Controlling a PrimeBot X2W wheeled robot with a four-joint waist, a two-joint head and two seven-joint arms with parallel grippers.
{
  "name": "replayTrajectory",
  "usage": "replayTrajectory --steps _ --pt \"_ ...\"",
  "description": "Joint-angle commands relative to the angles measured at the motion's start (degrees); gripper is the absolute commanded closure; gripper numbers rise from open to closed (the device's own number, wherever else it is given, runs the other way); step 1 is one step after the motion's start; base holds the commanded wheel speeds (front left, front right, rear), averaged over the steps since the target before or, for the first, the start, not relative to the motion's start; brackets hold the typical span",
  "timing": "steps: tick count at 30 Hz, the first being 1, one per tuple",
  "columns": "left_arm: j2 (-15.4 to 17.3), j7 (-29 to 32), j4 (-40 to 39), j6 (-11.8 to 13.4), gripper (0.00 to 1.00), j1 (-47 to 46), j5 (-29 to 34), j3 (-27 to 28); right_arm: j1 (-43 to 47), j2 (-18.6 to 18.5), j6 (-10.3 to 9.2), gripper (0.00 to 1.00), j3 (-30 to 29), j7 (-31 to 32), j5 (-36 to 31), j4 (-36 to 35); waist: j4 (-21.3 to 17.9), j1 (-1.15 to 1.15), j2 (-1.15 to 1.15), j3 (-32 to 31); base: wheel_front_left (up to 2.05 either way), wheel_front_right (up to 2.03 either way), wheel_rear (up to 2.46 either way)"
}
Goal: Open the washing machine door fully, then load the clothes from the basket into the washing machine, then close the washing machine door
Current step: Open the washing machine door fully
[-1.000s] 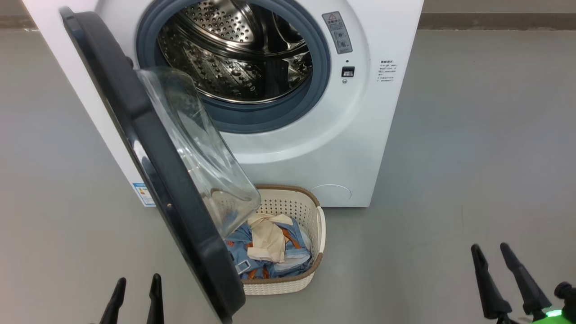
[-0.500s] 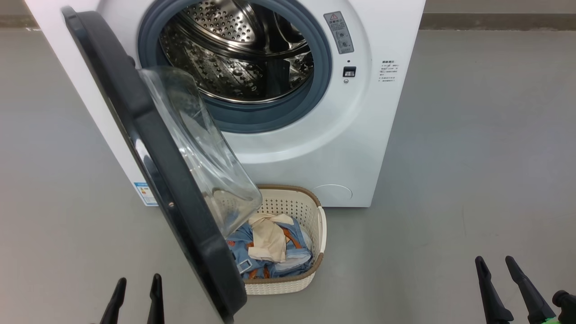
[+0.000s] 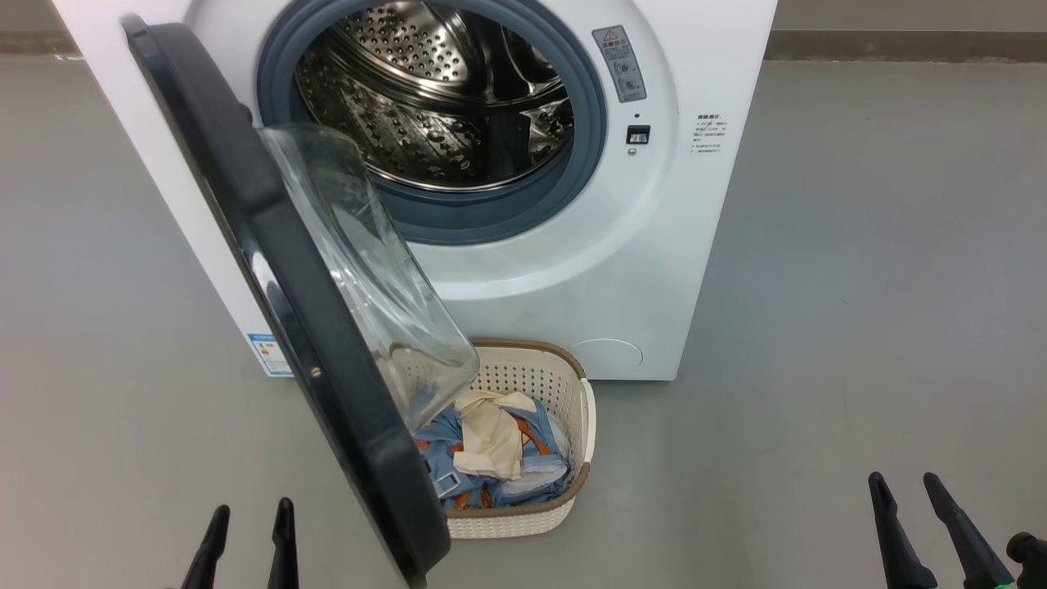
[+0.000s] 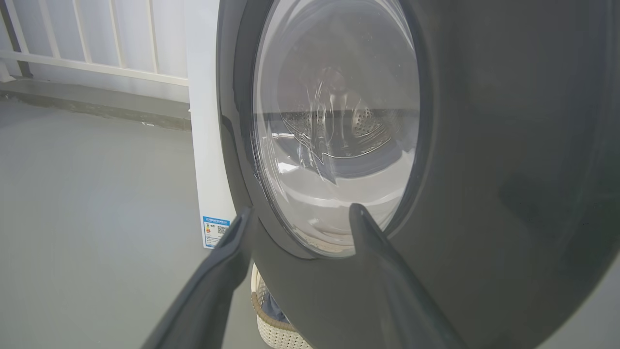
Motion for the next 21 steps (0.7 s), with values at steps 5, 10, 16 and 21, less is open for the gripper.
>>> replayTrajectory --steps 5,10,16,21 --pt "0.26 -0.37 -1.2 -0.09 0.0 -1.13 0.52 1.89 0.05 -0.89 0.09 0.0 1.11 -0.69 -0.38 -0.93 0.06 0.0 0.0 -0.01 0.0 0.0 0.0" --pt "0.26 -0.37 -0.69 -0.09 1.0 -1.06 -0.97 2.51 0.04 -0.91 0.09 0.0 1.11 -0.69 -0.28 -0.83 0.16 0.0 0.0 -0.06 0.0 0.0 0.0" --pt "0.26 -0.37 -0.73 -0.09 1.0 -1.15 -1.72 3.9 0.15 -0.91 0.09 0.0 1.05 -0.69 -0.24 -0.87 0.28 0.0 0.0 -0.17 0.0 0.0 0.0" --pt "0.26 -0.37 -3.18 -0.09 1.0 -2.68 -2.82 8.11 0.46 -0.88 0.09 0.0 0.83 -0.69 -0.28 -0.99 0.65 0.0 0.0 -0.2 0.0 0.0 0.0"
